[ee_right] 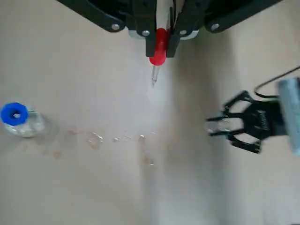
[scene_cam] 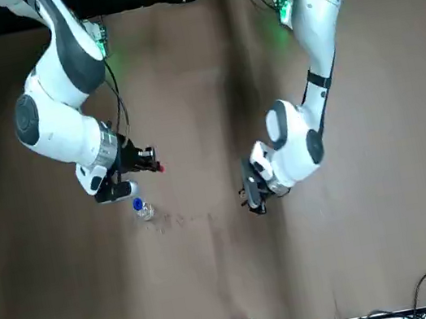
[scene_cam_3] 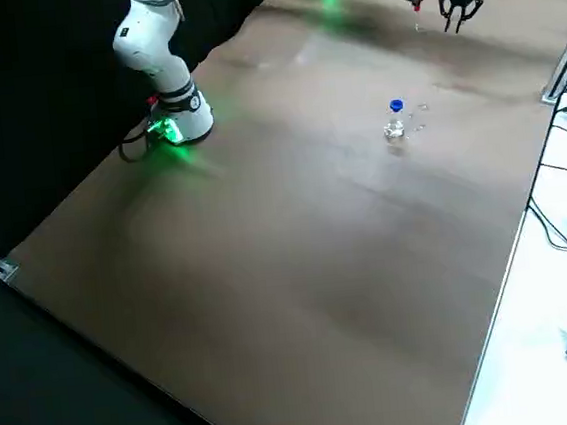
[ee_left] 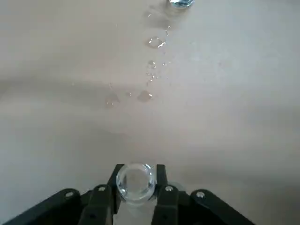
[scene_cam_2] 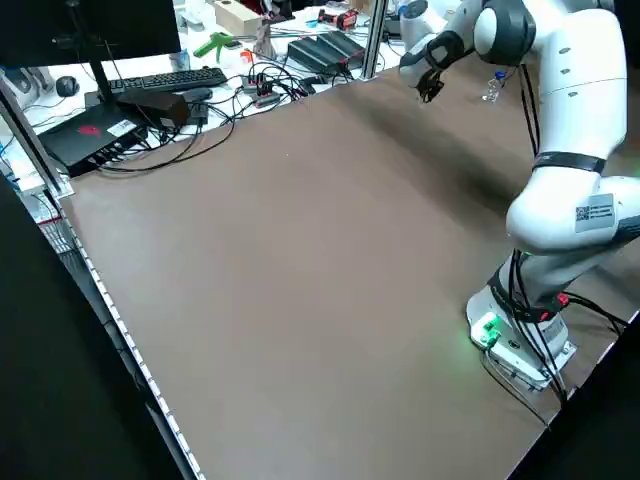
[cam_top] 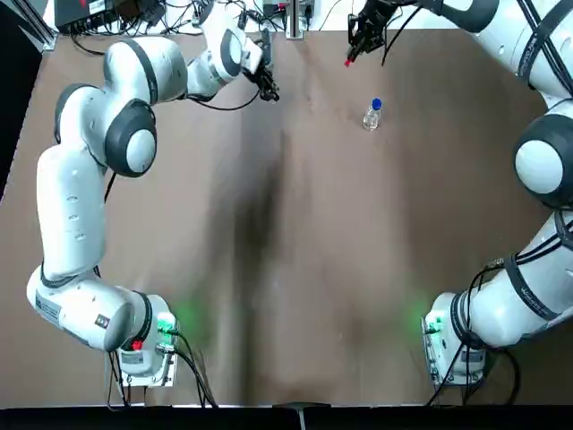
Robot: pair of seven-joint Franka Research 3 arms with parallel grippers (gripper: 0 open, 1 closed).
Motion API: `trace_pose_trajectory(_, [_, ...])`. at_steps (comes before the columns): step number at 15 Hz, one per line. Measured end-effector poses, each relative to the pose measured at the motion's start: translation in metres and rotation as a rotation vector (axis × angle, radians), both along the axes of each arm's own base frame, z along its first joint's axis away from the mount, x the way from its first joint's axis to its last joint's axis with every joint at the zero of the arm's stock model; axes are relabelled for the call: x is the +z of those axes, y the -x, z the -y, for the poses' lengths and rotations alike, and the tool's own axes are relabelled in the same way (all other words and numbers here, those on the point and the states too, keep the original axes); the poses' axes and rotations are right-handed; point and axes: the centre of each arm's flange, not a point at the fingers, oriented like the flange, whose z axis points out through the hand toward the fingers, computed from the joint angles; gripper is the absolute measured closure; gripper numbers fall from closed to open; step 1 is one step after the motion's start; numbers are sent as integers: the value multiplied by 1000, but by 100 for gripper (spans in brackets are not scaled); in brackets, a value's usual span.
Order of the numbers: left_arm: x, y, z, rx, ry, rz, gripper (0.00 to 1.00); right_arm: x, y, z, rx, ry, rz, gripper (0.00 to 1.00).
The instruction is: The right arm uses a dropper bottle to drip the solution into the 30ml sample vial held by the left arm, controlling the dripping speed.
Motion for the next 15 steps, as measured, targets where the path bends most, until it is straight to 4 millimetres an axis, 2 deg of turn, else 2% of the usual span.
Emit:
trace_pose_trajectory(4, [20,16,45,71,-76,0,69,6,-3,-12,-32,-54,58,87])
trace_pose_trajectory(7, [27,26,65,110,-97,17,69,3,-4,-25,-44,-82,86,87])
trace_pose_trajectory(10, [28,33,77,122,-94,35,69,-7,-6,-36,-53,-95,98,87])
trace_pose_trajectory(15, [29,33,78,124,-93,38,69,-23,-5,-58,-56,-107,134,87])
